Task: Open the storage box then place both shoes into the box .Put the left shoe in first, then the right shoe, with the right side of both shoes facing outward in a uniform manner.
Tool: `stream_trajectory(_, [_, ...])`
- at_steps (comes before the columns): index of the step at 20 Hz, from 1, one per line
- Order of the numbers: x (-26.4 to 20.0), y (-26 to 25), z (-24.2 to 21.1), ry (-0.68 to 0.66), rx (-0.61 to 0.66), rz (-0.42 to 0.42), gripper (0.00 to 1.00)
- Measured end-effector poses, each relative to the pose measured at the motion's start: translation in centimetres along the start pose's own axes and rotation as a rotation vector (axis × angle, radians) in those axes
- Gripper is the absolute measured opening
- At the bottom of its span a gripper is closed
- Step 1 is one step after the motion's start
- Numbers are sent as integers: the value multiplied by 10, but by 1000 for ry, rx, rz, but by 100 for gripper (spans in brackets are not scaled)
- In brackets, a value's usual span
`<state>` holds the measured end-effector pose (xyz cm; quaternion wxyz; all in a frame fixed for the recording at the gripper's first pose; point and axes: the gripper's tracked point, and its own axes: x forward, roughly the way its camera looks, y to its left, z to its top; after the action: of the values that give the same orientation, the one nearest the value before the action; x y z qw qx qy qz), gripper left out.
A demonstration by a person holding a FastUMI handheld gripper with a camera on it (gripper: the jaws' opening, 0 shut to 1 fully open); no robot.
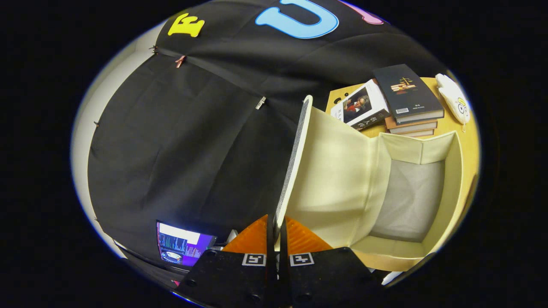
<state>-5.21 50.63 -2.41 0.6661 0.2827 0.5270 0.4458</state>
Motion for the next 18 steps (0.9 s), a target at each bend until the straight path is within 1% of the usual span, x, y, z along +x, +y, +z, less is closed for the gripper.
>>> stream_trajectory(4, [38, 5, -13, 25, 15, -42, 6])
stream_trajectory(6, [52, 8, -15, 12, -1, -57, 5])
stream_trajectory(8, [57, 5, -14, -16, -29, -67, 11])
stream_trajectory(9, [51, 4, -10, -28, -34, -74, 18])
stream_trajectory(10, [50, 0, -8, -43, -37, -78, 18])
stream_trajectory(13, [24, -14, 11, -122, -47, -110, 99])
stream_trajectory(15, [3, -28, 26, -189, -57, -138, 98])
stream_trajectory(18, [-43, -56, 41, -275, -92, -197, 98])
